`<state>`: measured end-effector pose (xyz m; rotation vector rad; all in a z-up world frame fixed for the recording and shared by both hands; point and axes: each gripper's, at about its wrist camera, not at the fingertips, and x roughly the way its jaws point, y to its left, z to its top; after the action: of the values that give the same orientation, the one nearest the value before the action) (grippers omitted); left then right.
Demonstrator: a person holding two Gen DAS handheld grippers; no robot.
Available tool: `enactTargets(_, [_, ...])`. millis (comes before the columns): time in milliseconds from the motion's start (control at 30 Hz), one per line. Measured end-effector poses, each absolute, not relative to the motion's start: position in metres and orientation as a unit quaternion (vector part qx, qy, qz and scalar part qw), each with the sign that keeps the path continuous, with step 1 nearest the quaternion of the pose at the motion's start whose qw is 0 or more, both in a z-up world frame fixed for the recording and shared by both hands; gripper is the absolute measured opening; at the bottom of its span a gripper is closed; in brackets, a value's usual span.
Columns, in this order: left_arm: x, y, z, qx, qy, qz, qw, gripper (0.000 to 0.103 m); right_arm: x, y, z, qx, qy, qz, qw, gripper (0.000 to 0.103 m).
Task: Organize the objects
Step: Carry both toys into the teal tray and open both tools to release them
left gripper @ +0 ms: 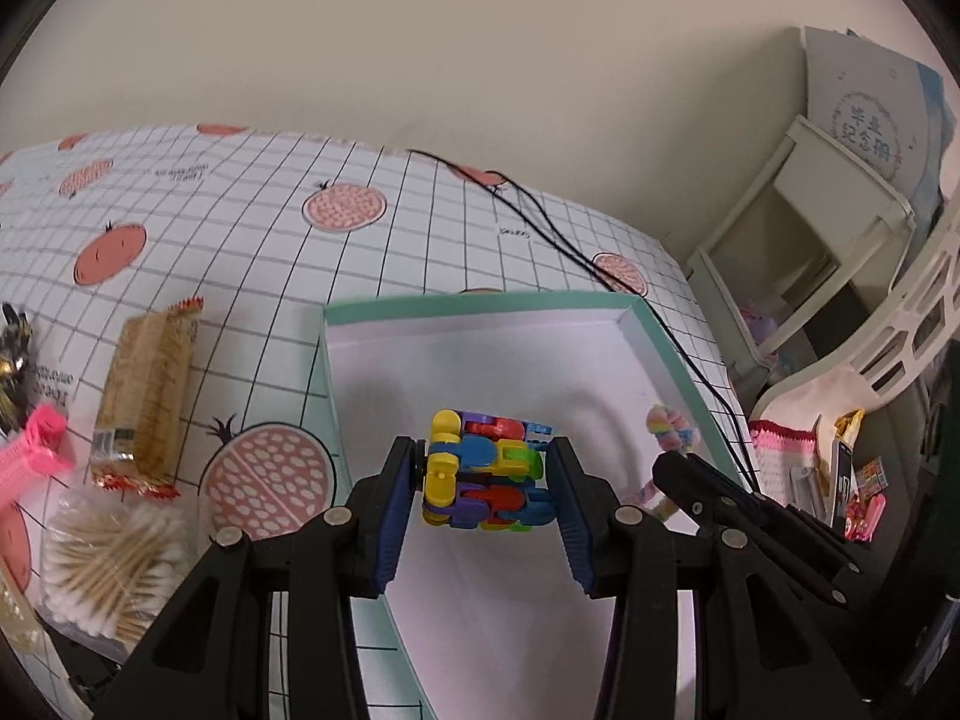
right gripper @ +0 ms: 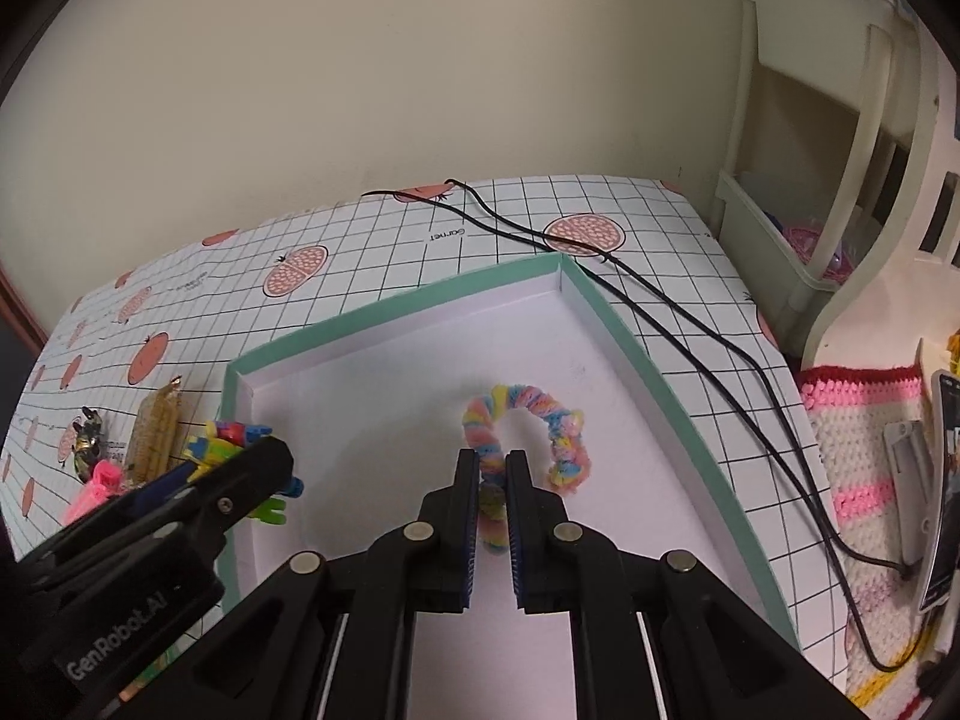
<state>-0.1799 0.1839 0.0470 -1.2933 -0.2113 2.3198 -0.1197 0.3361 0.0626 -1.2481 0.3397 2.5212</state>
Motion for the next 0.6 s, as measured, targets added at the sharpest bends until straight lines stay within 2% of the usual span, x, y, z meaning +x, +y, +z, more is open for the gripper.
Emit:
enactTargets(367, [-0.1791, 0.1835, 0.0389, -0.483, -0.082, 0.839, 0.237, 0.046, -0.1196, 0.3315, 0.0616, -0.440, 0.107, 0.879, 0.148, 0.014])
enactTargets(400, [-0.1786, 0.1838, 0.0394, -0.483, -0.083, 0.838, 0.239, 0.046, -0.1189, 0.3316, 0.0619, -0.440, 0.105, 0.879, 0.149, 0.016])
enactTargets(467, [-0.1779, 0.1845, 0.0400, -0.485, -0.084, 0.836, 0.240, 0.046, -0.1176, 0.3325, 0.0621, -0.440, 0.108, 0.879, 0.150, 0.025])
enactTargets(600, [-0.1763, 0.1836, 0.0414, -0.490, -0.089, 0.832, 0.244, 0.047, -0.1138, 0.3352, 0.0638, -0.438, 0.114, 0.878, 0.153, 0.027])
